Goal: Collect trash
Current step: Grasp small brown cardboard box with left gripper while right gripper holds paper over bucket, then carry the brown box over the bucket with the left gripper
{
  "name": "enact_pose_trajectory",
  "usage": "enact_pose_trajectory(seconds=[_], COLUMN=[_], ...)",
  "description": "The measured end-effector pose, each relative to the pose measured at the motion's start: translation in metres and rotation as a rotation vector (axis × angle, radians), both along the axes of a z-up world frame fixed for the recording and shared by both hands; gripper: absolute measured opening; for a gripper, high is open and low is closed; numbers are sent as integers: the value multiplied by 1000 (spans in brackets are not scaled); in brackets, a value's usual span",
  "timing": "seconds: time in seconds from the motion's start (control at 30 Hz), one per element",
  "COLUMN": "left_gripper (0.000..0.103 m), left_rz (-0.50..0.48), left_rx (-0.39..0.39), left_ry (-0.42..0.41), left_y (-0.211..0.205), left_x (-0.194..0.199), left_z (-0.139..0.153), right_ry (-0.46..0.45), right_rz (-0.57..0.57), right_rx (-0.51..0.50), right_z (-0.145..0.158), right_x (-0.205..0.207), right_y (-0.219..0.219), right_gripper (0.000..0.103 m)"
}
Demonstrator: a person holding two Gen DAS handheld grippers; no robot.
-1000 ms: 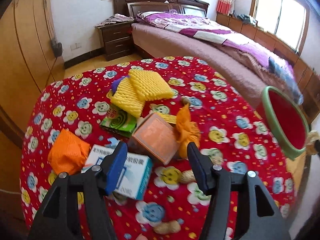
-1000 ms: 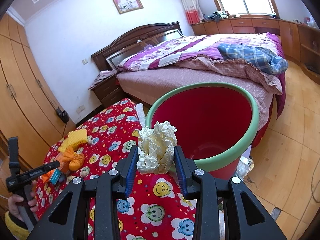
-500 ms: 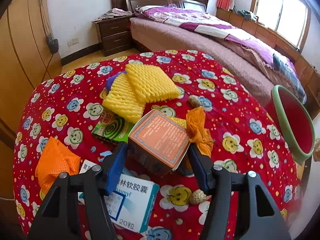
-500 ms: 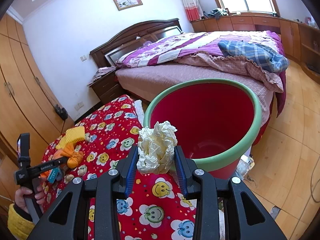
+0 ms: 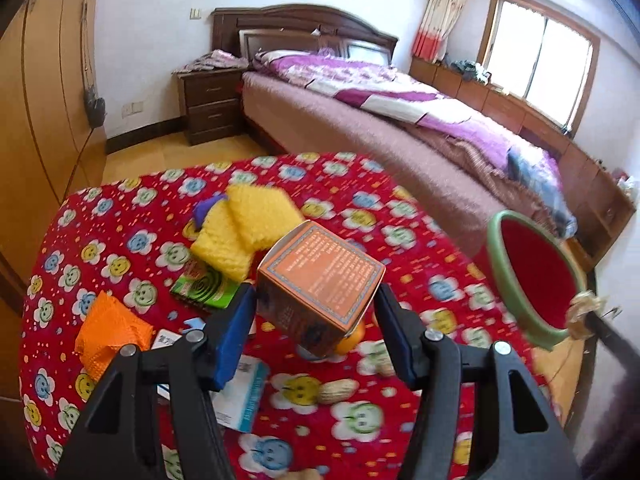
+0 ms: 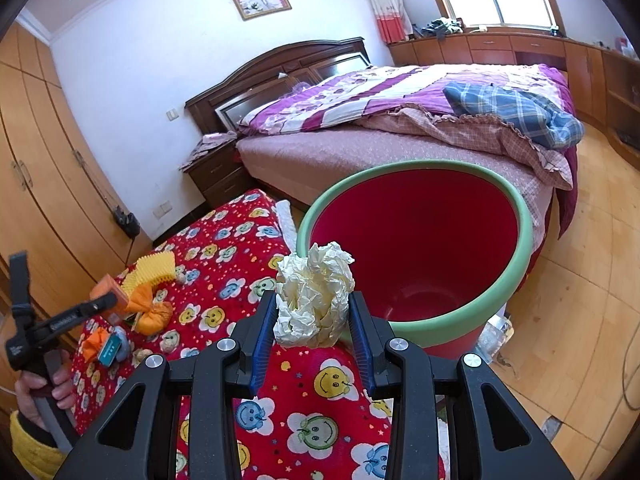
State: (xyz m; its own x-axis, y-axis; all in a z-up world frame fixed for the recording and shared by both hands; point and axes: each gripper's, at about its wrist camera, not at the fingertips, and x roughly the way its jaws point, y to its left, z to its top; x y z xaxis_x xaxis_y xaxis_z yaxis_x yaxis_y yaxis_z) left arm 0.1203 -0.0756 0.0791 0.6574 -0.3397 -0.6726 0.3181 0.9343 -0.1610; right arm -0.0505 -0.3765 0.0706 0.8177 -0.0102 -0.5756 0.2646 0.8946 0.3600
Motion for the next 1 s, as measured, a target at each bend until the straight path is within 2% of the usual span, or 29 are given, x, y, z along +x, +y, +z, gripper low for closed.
enact_pose_trajectory(seconds=[0.27,0.43,0.73,1.0], left_gripper=[61,61,61,61], left_rz=[-96,-146,-234,-331], left_rx=[-81,-87,-86,-58], left_ry=[-41,-53,-41,-11], left_y=[-33,-58,-108,-160], left_x=[-17,-21,-22,-21], left_z=[32,39,35,16], right_ry=[-11,-17,-23,-14], right_rz=[-10,-21,-52,-85], right_rx=[-1,-4,-6,-2], right_z=[3,4,3,-3], right_x=[-3,-4,-4,2], right_y=[-4,-10,-29,-50], right_gripper=[37,37,37,37])
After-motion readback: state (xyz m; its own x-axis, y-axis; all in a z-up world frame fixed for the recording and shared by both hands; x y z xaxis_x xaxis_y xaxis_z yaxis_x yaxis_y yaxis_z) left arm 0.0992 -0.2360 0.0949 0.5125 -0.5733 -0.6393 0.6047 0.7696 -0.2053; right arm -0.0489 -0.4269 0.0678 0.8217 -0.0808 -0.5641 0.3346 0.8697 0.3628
